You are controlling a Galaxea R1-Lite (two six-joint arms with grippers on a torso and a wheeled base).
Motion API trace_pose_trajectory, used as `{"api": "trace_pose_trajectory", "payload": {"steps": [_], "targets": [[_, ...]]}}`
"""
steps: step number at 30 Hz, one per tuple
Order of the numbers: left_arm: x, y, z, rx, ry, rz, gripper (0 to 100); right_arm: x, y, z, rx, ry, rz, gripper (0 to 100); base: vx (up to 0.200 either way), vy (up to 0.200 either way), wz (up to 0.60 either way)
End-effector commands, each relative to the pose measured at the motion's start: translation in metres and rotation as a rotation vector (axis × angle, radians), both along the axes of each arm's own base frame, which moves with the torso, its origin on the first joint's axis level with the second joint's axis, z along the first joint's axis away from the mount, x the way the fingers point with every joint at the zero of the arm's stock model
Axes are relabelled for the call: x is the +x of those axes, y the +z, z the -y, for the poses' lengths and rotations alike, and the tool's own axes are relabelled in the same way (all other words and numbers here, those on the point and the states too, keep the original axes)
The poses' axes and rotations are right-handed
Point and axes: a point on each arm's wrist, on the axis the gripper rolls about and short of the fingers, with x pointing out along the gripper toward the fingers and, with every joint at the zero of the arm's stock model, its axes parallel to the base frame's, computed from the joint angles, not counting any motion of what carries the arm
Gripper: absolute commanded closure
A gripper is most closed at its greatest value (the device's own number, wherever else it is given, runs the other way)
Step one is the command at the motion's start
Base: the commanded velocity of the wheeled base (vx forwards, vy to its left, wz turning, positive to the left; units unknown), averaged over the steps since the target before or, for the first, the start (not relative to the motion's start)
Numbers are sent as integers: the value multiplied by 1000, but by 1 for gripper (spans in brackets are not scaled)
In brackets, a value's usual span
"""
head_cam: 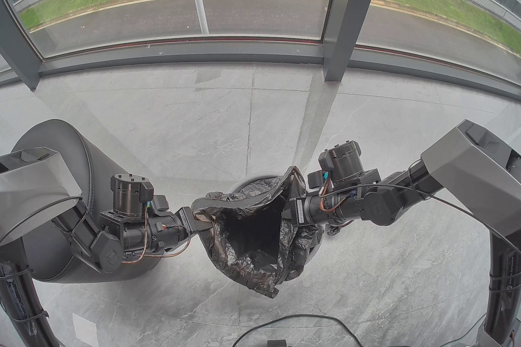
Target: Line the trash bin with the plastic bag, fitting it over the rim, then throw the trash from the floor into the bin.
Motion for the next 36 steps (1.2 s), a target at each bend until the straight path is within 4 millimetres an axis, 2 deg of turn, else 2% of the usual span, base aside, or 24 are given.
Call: {"api": "trace_pose_trajectory", "payload": {"steps": [1, 6, 13, 18, 26, 27, 36], "targets": [[-1, 0, -1, -1, 0, 0, 100, -16, 22, 18, 3, -4, 35, 100, 0, 0, 0], [-1, -1, -1, 0, 0, -1, 100, -29, 24, 31, 16, -11, 76, 100, 0, 0, 0], [0, -1, 0, 0, 2, 2, 100, -34, 13, 64, -15, -60, 79, 100, 0, 0, 0], [1, -1, 1, 0, -2, 3, 100, -38, 4, 72, -5, -74, 96, 100, 0, 0, 0], [1, -1, 0, -1, 0, 3, 100, -38, -1, 73, 1, -79, 109, 100, 0, 0, 0], [1, -1, 0, 0, 0, 3, 100, -37, -3, 73, -2, -81, 103, 0, 0, 0, 0], [0, 0, 0, 0, -2, 4, 100, -36, -2, 82, -1, -108, 99, 0, 0, 0, 0]]}}
